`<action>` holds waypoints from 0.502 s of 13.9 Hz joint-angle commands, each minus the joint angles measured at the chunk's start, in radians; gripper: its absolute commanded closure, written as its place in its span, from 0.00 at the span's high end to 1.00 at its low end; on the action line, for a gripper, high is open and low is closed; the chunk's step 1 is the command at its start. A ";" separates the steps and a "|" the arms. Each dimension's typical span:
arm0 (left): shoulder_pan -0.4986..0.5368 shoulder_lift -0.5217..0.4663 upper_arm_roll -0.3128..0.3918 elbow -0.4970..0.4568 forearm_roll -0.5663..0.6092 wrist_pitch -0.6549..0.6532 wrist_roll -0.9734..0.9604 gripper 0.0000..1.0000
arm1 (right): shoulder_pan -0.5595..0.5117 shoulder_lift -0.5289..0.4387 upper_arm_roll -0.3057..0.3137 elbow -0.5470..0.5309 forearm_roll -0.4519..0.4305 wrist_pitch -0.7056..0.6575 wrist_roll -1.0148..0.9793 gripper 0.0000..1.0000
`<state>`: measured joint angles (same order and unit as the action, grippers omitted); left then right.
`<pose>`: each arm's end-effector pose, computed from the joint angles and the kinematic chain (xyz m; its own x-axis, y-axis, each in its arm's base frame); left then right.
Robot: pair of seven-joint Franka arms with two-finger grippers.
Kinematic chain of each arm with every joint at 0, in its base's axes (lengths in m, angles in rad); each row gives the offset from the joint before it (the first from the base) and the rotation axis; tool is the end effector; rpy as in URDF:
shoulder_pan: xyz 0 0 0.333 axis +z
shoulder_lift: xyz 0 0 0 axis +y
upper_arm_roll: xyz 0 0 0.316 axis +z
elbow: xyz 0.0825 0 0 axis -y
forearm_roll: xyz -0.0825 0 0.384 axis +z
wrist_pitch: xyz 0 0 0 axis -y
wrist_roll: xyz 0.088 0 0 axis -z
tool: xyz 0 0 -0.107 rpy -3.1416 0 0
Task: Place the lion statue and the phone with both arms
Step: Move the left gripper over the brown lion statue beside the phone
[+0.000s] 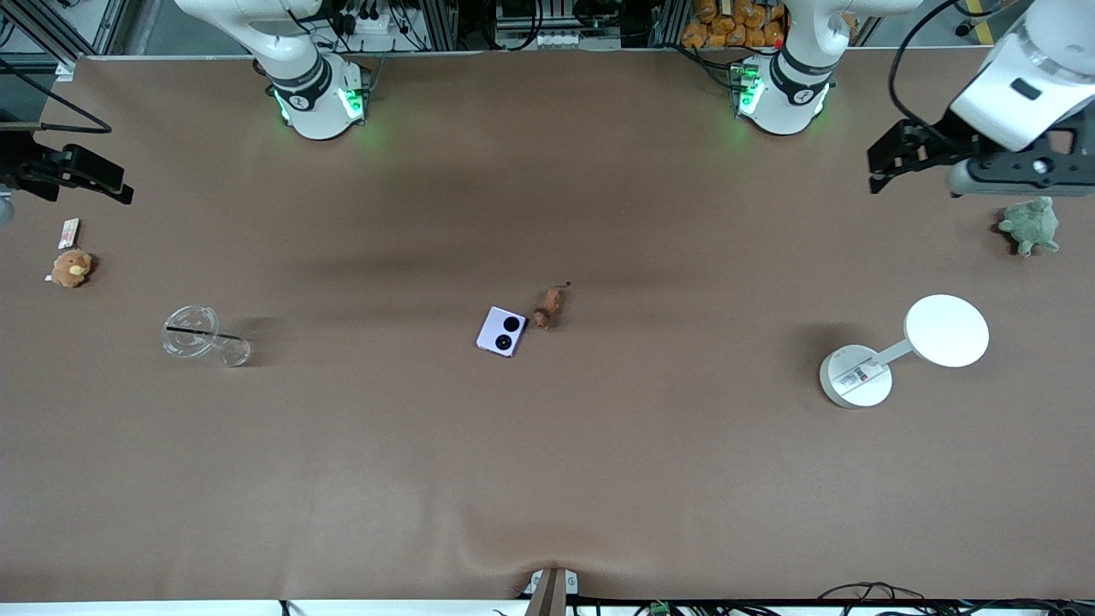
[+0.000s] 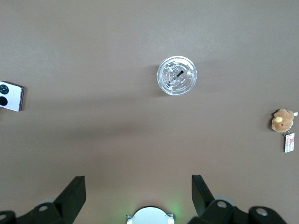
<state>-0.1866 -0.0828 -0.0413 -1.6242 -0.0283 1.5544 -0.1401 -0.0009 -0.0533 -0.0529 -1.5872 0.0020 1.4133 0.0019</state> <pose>0.5124 -0.1230 0.6426 0.9961 -0.0881 0.0093 -0.0883 -0.9957 0.0264 0.5200 -0.0286 0.6327 0.9912 -0.0546 -0.1204 -0.0555 -0.9984 -0.0046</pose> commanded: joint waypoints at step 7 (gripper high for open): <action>-0.025 0.222 -0.251 0.026 -0.028 0.252 -0.294 1.00 | -0.011 0.004 0.007 0.016 -0.014 -0.007 -0.013 1.00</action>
<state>-0.1969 0.0857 -0.2581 -1.6246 -0.0497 1.7632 -0.3701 -0.0012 -0.0533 -0.0532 -1.5862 0.0020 1.4134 0.0019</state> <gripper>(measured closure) 0.000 0.000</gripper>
